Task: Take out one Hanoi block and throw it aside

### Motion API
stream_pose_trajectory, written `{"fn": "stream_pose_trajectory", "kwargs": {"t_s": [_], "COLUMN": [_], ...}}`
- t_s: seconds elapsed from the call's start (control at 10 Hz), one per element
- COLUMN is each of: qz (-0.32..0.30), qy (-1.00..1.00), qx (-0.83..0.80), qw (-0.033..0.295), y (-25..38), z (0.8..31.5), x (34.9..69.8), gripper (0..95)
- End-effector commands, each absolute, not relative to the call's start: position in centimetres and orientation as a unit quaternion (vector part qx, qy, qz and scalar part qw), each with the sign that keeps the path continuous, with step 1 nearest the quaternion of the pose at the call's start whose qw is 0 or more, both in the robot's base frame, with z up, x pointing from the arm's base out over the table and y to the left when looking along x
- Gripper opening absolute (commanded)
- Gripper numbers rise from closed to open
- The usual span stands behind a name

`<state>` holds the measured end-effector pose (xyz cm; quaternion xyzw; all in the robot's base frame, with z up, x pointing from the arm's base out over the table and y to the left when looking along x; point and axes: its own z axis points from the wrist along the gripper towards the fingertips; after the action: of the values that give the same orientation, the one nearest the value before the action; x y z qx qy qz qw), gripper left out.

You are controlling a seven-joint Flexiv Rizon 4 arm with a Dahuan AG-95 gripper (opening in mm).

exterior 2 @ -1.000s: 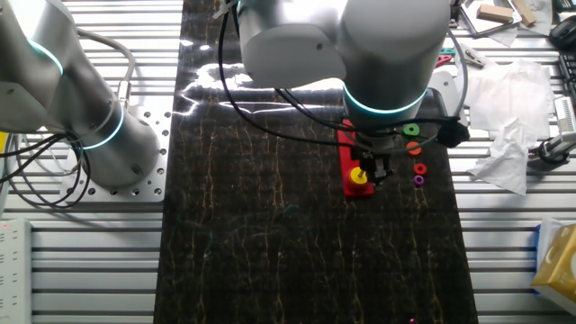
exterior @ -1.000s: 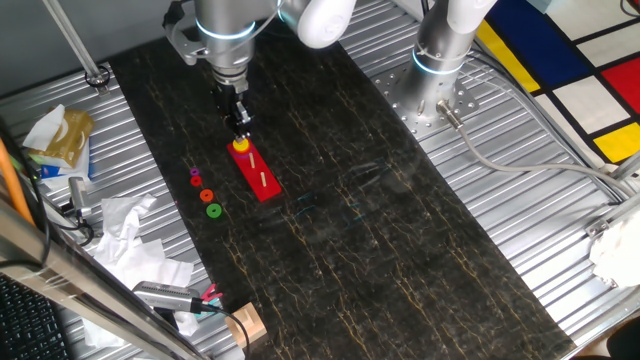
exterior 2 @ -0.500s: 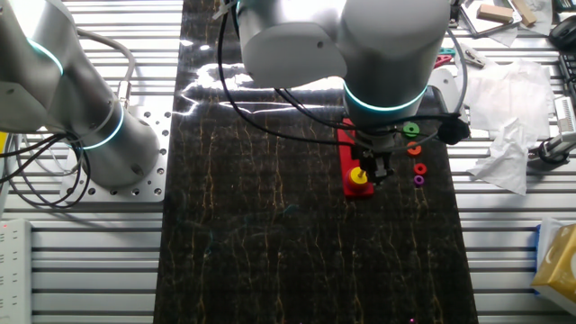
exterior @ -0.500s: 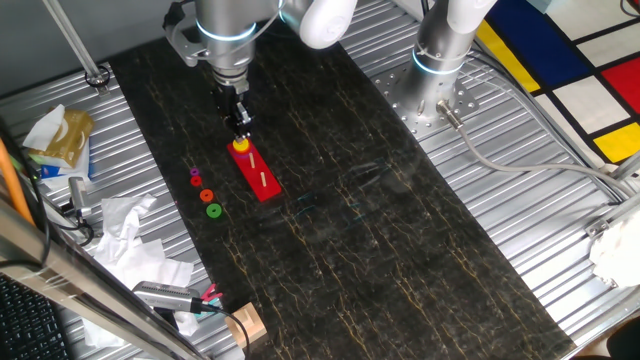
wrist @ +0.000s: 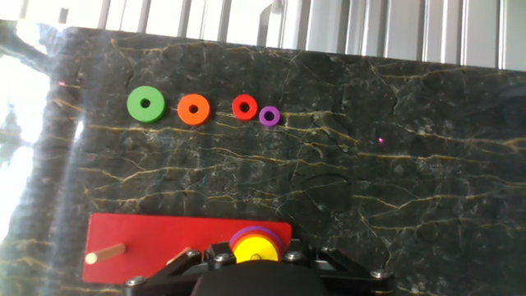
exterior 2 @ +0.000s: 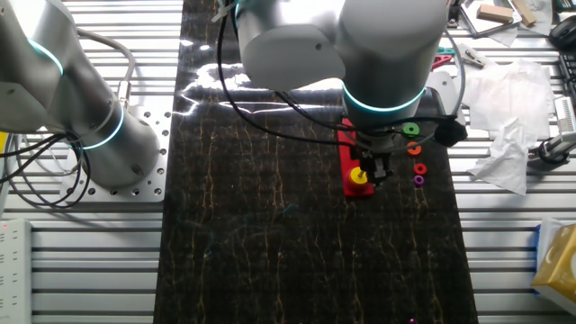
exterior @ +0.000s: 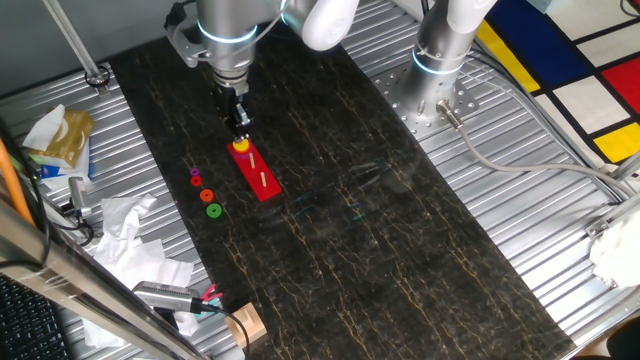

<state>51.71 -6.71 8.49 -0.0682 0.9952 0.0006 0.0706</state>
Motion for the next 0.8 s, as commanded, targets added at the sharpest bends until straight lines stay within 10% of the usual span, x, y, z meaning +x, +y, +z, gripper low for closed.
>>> {"fn": "stream_pose_trajectory", "kwargs": {"t_s": [0.1, 0.8], "qz": [0.004, 0.014], "qy": [0.996, 0.997], "qx": [-0.07, -0.064], "qw": [0.063, 0.05], "y": [-6.7, -6.5], "z": [8.4, 7.1], "x": [51.8, 52.2], "gripper": [57.0, 57.0]}}
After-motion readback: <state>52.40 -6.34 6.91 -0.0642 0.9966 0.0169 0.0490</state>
